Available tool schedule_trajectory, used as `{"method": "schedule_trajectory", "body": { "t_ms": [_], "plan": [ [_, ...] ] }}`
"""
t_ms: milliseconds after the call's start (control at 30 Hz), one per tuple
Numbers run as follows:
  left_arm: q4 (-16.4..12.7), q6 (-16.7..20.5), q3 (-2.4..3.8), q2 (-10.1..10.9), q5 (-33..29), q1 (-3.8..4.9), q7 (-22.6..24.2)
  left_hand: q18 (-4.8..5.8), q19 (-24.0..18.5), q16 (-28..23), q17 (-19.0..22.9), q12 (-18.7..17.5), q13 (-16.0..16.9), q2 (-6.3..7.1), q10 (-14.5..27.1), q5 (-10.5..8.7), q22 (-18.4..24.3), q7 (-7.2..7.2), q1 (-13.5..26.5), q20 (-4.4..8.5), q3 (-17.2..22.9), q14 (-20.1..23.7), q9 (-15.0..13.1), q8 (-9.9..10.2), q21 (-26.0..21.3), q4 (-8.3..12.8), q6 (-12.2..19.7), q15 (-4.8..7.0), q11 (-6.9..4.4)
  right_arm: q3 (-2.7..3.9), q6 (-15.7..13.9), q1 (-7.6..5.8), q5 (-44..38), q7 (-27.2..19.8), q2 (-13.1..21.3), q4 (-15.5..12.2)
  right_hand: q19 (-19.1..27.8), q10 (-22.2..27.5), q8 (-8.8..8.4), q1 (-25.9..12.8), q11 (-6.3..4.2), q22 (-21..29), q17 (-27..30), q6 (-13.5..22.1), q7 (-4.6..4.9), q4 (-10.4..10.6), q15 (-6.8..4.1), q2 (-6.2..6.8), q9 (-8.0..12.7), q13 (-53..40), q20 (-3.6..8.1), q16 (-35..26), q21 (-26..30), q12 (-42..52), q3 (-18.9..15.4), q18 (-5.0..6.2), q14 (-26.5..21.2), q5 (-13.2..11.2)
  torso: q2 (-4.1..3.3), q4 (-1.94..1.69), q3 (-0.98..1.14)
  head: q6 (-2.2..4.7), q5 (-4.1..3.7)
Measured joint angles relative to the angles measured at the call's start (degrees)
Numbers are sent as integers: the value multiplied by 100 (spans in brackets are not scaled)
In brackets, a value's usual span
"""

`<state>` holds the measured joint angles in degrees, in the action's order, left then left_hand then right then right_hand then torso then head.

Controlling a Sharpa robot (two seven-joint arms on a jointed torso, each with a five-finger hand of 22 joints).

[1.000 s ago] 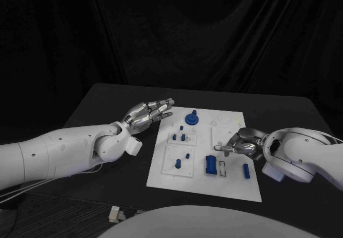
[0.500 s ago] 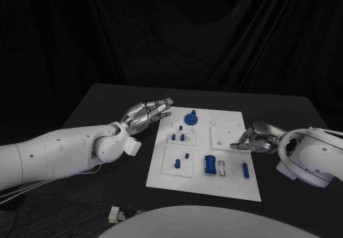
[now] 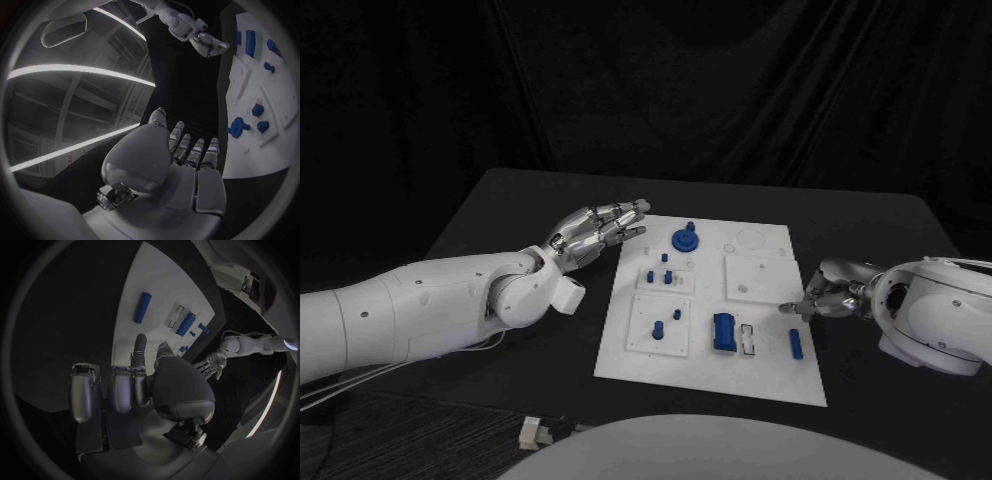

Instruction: Assemble the parts on the task board

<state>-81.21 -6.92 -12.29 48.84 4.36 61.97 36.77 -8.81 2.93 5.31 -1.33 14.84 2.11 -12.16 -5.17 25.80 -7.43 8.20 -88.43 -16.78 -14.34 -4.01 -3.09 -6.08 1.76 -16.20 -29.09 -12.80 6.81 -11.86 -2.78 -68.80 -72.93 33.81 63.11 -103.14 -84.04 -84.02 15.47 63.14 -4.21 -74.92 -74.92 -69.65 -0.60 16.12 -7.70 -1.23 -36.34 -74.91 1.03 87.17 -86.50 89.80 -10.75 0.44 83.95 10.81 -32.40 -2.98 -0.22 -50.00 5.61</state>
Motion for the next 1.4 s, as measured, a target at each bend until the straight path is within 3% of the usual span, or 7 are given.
{"method": "schedule_trajectory", "body": {
  "t_ms": [267, 567, 833, 1033, 1100, 1267, 1400],
  "plan": [
    [5, -7, 0, -11, 0, -1, -10, -1, 0, 0, 0, 0, -1, 0, -17, 0, 10, 20, 0, 0, 0, 0, 0, -21, -1, 0, -20, 0, 17, -2, 294, 55, -67, 107, -122, 157, 0, 0, -180, -23, 0, 1, 0, -57, 21, -33, 0, 23, 180, -4, 0, 0, 0, 0, 34, 0, 0, 27, 3, -9, 0, 0, -29],
    [7, -18, 0, -19, 0, -1, -18, -2, 0, 0, 1, 0, 3, 0, -36, 0, 9, 41, 0, 0, 16, 0, -2, -20, -1, -16, -40, 0, 36, 0, 391, 170, -75, 152, -212, 259, 0, 0, -383, 118, 0, 1, 1, -70, 8, -151, 1, 39, 342, -3, -1, 0, 27, 0, 151, 0, -1, 163, 3, -3, 0, 0, -11],
    [5, -24, 0, -10, 0, -2, -23, -2, 0, 0, 1, 0, 4, 0, -36, 0, 9, 40, 0, 0, 16, 0, -4, -20, -1, -16, -40, 0, 36, -1, 421, 339, -78, 174, -259, 345, 0, 0, -500, 162, 0, 1, 1, -10, 68, -199, 1, 38, 439, -3, -1, 0, 34, 0, 168, 0, -1, 179, 1, 0, 0, 0, -16],
    [5, -28, 0, -10, 0, -2, -24, -2, 0, 0, 1, -1, 3, 0, -36, 0, 9, 40, 0, 0, 16, 0, -4, -20, -1, -16, -40, 0, 36, 20, 421, 383, -79, 175, -300, 379, 0, 2, -572, 252, 47, 2, 1, 59, 134, -291, 5, 19, 431, -2, -1, 0, 76, 0, 218, -1, 3, 255, 2, -4, 2, 0, -31],
    [5, -29, 0, -10, 0, -3, -25, -2, 0, 0, 1, -1, 3, 0, -36, 0, 9, 40, 0, 0, 16, 0, -4, -20, -1, -16, -40, 0, 36, 26, 418, 394, -80, 175, -317, 400, 2, 10, -572, 321, 97, 1, 1, 71, 123, -349, 50, 30, 246, -2, -4, -29, 109, 0, 252, 0, 4, 400, 3, -4, 2, 0, -31],
    [5, -31, 0, -11, 0, -4, -25, -2, 0, 0, 1, -1, 3, 23, -36, 27, 8, 40, -23, 0, 16, 0, -4, -20, -1, -16, -40, 0, 36, 36, 413, 413, -81, 175, -361, 442, 0, 10, -573, 426, 97, -2, 1, 86, 127, -451, 63, 31, -60, -2, -43, -34, 136, 0, 294, 0, 14, 705, 5, -3, 1, 0, -21],
    [5, -32, 0, -12, 0, -5, -26, -2, 0, 0, 2, -1, 3, 23, -36, 27, 13, 40, -23, 0, 16, 0, -3, -20, -1, -16, -40, 0, 36, 54, 385, 430, -81, 171, -397, 457, 0, 10, -582, 540, 97, -3, 1, 107, 140, -555, 91, 78, -142, -2, -43, -65, 180, 0, 334, 0, 4, 933, 5, 2, 1, 0, -20]
  ]
}}
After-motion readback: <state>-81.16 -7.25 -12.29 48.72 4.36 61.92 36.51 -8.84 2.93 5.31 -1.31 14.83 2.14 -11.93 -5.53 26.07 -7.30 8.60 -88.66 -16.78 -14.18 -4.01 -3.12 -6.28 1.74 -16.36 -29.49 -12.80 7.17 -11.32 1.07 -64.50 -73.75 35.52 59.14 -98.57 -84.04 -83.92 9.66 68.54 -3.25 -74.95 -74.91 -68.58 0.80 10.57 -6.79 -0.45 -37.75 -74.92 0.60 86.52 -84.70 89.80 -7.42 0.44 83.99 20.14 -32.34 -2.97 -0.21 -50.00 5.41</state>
